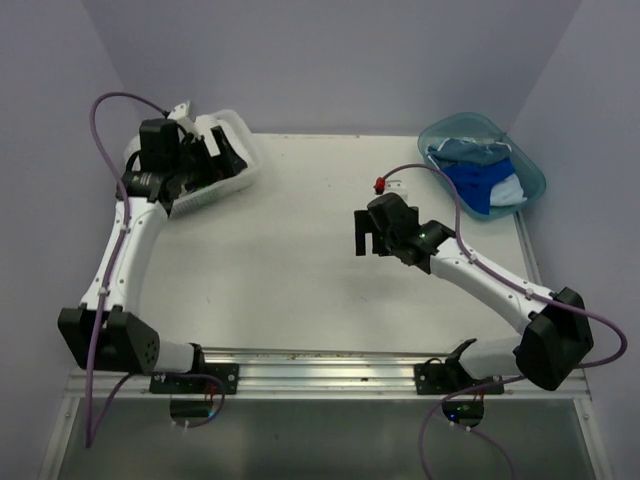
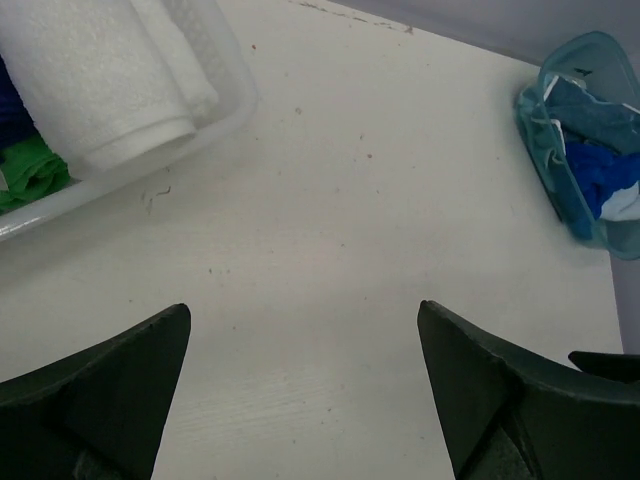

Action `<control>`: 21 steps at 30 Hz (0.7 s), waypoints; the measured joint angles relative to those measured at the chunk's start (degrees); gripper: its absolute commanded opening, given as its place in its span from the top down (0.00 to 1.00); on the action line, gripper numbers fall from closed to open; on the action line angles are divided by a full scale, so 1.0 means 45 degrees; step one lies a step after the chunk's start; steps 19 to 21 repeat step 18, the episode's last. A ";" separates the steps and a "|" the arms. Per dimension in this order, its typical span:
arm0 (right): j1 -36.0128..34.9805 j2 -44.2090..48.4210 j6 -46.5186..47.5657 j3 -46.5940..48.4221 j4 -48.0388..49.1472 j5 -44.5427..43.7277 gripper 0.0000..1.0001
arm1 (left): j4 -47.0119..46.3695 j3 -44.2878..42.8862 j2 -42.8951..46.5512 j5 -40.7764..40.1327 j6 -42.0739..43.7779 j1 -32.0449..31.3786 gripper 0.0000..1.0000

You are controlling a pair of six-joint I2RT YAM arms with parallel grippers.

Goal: Roll the towels
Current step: Place the rolled towel into the container

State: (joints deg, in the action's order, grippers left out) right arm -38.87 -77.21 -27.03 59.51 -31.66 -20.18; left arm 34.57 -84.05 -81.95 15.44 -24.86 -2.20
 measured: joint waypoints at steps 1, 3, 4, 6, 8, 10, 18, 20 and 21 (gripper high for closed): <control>0.0000 0.0136 -0.0005 0.0053 -0.0063 -0.0306 0.01 | -0.0180 0.0714 0.0724 0.0010 -0.0005 -0.0102 0.00; 0.0000 0.0296 -0.0015 0.0117 -0.0185 -0.0792 0.01 | -0.0651 0.2118 0.2123 0.0039 -0.0034 -0.0141 0.01; 0.0000 0.0355 -0.0024 0.0121 -0.0253 -0.1035 0.01 | -0.0923 0.2764 0.2725 0.0034 -0.0063 -0.0136 0.01; 0.0000 0.0437 -0.0063 0.0126 -0.0398 -0.1428 0.02 | -0.1122 0.3735 0.3604 0.0029 -0.0185 -0.0165 0.01; 0.0000 0.0525 -0.0102 0.0121 -0.0495 -0.1739 0.01 | -0.1302 0.4702 0.4347 -0.0083 -0.0262 -0.0350 0.01; 0.0000 0.0690 -0.0194 0.0073 -0.0520 -0.1987 0.01 | -0.1413 0.5537 0.4857 -0.0257 -0.0321 -0.0699 0.01; 0.0000 0.1438 -0.0646 -0.0889 -0.0500 -0.2497 0.02 | -0.1345 0.7354 0.5547 -0.1010 -0.0578 -0.2429 0.01; 0.0000 0.1438 -0.0646 -0.0889 -0.0500 -0.2497 0.02 | -0.1345 0.7354 0.5547 -0.1010 -0.0578 -0.2429 0.01; 0.0000 0.1438 -0.0646 -0.0889 -0.0500 -0.2497 0.02 | -0.1345 0.7354 0.5547 -0.1010 -0.0578 -0.2429 0.01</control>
